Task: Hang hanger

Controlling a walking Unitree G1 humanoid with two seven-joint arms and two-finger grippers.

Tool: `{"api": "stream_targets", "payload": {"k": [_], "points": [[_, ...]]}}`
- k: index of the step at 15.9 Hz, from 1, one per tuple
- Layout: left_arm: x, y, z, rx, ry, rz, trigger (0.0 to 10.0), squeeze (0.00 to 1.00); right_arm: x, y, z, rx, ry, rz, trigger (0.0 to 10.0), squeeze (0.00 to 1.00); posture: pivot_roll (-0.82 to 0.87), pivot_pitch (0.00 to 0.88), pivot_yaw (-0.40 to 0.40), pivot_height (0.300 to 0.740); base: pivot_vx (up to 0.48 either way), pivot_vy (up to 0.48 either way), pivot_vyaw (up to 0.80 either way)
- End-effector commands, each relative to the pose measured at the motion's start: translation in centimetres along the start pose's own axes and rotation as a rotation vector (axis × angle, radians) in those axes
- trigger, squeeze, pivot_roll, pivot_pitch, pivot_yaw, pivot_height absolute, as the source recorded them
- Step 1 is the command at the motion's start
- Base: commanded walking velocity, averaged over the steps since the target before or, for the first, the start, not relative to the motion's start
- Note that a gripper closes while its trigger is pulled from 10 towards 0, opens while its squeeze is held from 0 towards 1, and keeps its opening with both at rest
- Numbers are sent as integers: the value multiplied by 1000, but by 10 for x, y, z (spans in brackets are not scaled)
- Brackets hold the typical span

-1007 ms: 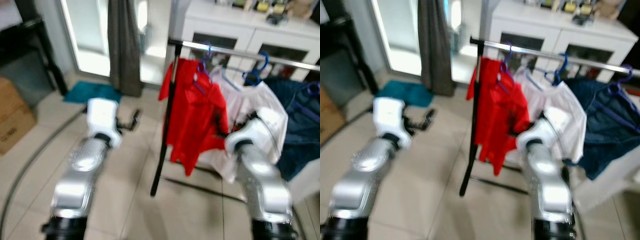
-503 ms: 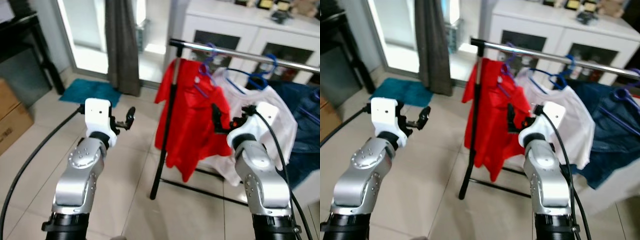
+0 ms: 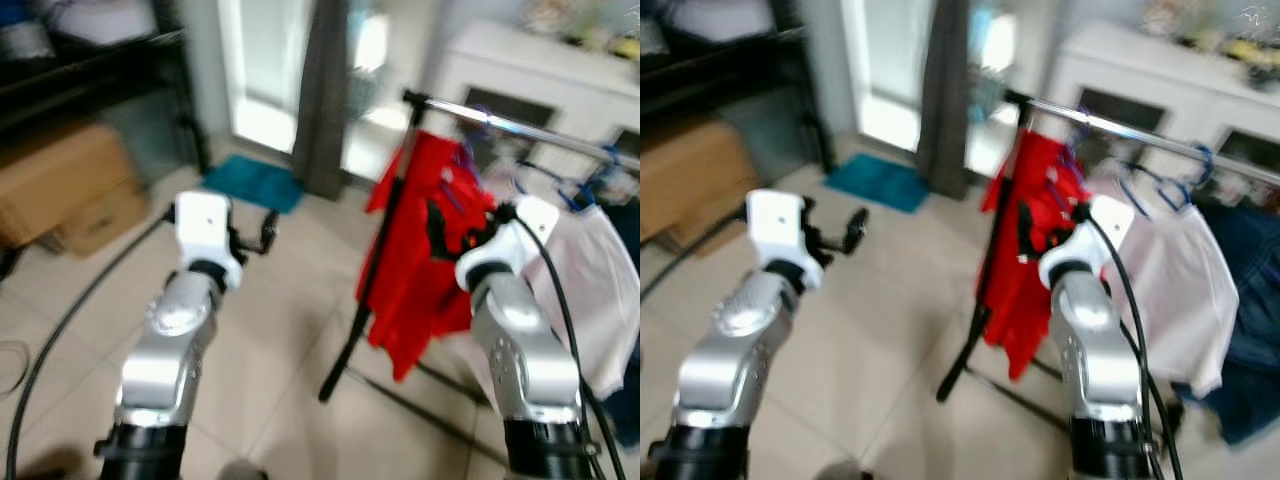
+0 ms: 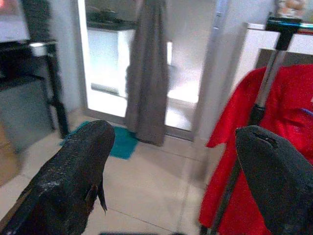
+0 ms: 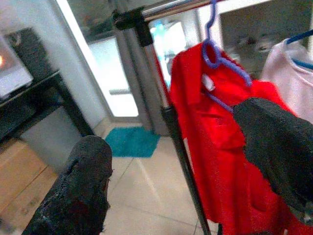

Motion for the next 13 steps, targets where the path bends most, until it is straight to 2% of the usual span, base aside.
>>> {"api": "stream_targets", "payload": {"k": [1, 3, 5, 9, 12, 13], "points": [[4, -1, 1, 13, 0, -7, 10000, 0, 2, 0, 4, 6, -7, -1, 10000, 0, -16, 0, -74, 740, 0, -480, 800], [5, -3, 2, 16, -4, -11, 10000, 0, 4, -4, 5, -13, -7, -30, 10000, 0, -16, 0, -80, 740, 0, -480, 653], [6, -4, 2, 23, -8, -17, 10000, 0, 5, -8, 3, 39, 5, -50, 10000, 0, -17, 0, -83, 740, 0, -480, 0], [6, -5, 2, 36, -12, -33, 10000, 0, 3, -11, 3, 48, 0, -65, 10000, 0, -20, 0, -80, 740, 0, -480, 0], [6, -7, 2, 42, -15, -50, 10000, 0, -5, -13, 12, 64, -63, -61, 10000, 0, -23, 0, -74, 740, 0, -480, 0], [5, -9, 2, 46, -15, -59, 10000, 0, -9, -13, 18, 86, -93, -59, 10000, 0, -27, 0, -72, 740, 0, -480, -725]]}}
Point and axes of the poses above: a point about 5 cm out from each wrist's last joint towards the gripper, its own x axis pointing out of the wrist towards the gripper, its own z axis along the axis of the wrist's last joint, y = z × x, the point moved 4 cm from there along x, pointing out of the wrist towards the gripper, and after that the axes turned 4 degrees about -x, right-handed, at the moved point
